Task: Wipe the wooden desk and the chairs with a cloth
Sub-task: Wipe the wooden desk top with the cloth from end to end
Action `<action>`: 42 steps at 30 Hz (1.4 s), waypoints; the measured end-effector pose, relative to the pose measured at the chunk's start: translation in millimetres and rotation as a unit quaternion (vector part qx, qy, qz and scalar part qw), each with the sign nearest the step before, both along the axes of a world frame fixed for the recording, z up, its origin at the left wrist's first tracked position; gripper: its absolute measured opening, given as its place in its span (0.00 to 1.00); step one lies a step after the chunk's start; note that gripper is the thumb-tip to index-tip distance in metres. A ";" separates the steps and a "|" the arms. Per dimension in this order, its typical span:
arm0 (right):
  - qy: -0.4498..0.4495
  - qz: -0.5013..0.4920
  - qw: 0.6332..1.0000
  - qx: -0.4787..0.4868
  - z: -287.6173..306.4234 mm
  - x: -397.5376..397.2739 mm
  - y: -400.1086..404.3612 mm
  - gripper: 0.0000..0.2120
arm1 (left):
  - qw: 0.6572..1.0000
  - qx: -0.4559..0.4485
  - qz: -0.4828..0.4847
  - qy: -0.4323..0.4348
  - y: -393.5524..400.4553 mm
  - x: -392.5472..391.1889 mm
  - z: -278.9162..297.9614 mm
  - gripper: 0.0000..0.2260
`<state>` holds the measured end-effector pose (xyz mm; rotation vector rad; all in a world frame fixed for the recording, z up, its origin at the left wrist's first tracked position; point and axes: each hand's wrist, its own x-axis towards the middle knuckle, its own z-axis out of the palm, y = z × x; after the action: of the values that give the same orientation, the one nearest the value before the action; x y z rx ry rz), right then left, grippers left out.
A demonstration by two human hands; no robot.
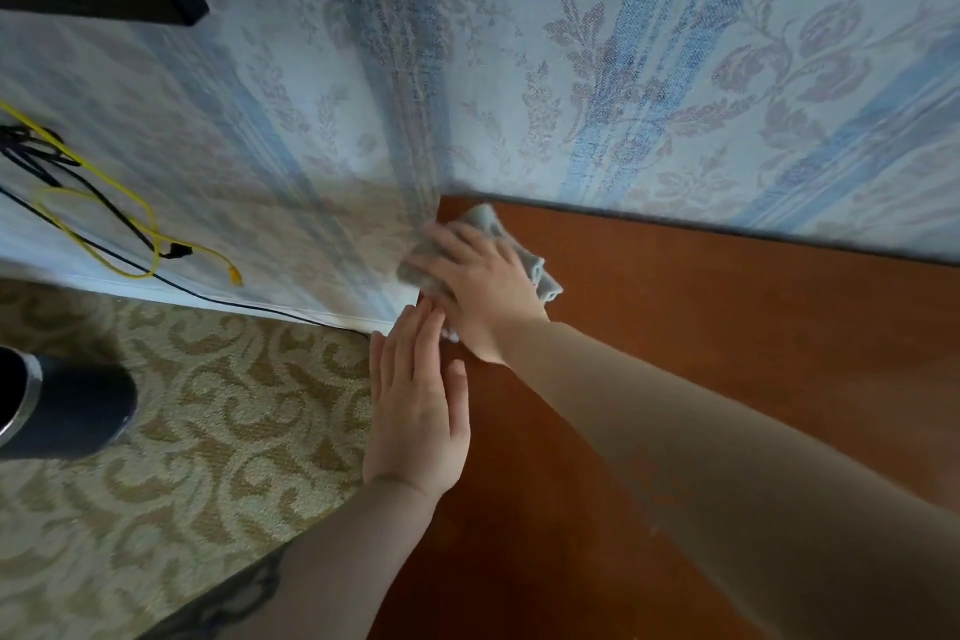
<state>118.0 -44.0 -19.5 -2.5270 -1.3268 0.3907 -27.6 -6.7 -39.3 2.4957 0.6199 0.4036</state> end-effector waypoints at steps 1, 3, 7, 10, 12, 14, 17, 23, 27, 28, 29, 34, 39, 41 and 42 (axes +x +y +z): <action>-0.002 0.075 0.997 -0.011 2.2 0.8 -13.8 0.22 | 1.000 -0.012 0.000 -0.011 -0.2 -0.6 1.1 0.19; -0.015 0.183 0.982 -0.035 7.0 16.3 -51.1 0.24 | 0.999 -0.033 -0.006 -0.025 -0.2 -1.7 2.0 0.18; -0.033 0.035 0.995 -0.086 5.0 58.5 -110.5 0.25 | 0.998 -0.062 0.000 -0.023 1.7 -2.0 0.5 0.19; -0.031 -0.146 0.988 -0.048 -2.1 45.3 -93.5 0.22 | 0.999 -0.046 -0.015 -0.017 2.3 -2.7 0.2 0.19; -0.011 -0.153 0.988 -0.031 0.7 18.3 -75.9 0.22 | 0.998 -0.060 -0.015 -0.021 3.0 -2.8 1.2 0.20; 0.009 -0.053 0.998 -0.027 4.8 -11.5 -79.5 0.24 | 0.998 -0.063 -0.016 -0.021 2.9 -4.0 1.6 0.21; 0.007 0.123 0.991 -0.060 7.7 -25.6 -124.9 0.25 | 0.999 -0.043 -0.007 -0.024 -2.7 -12.4 1.2 0.19; 0.007 -0.157 0.985 -0.075 1.7 26.4 -141.0 0.22 | 0.997 0.041 -0.039 0.049 -10.4 -30.9 -3.9 0.21; -0.003 -0.176 0.983 -0.060 0.3 -17.8 -95.1 0.24 | 0.996 0.032 -0.025 0.073 -11.8 -24.4 -1.5 0.21; 0.001 -0.120 0.991 -0.062 1.9 -33.0 -94.3 0.24 | 0.997 0.029 -0.023 0.075 -13.0 -23.5 -0.4 0.21; 0.003 -0.048 0.997 -0.064 3.8 -45.8 -99.8 0.25 | 0.997 0.027 -0.022 0.074 -14.0 -23.9 1.0 0.21; -0.024 0.101 0.986 -0.129 10.7 -12.8 -161.0 0.27 | 0.999 -0.009 -0.012 0.052 -14.2 -24.9 3.1 0.21; -0.022 -0.258 0.962 -0.089 -2.6 -5.6 -110.4 0.25 | 0.996 -0.090 0.028 0.001 -14.1 -26.3 4.1 0.19; -0.026 -0.223 0.971 -0.088 -0.9 -37.5 -81.2 0.26 | 0.991 -0.129 0.029 -0.026 -11.7 -27.9 4.0 0.18; -0.031 -0.170 0.982 -0.082 0.0 -55.9 -76.2 0.26 | 0.988 -0.147 0.027 -0.035 -10.6 -28.8 4.5 0.19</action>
<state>62.1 -120.1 -19.6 -2.8549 -0.8844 0.3643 -56.3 -17.3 -34.8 2.1785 0.6688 0.3883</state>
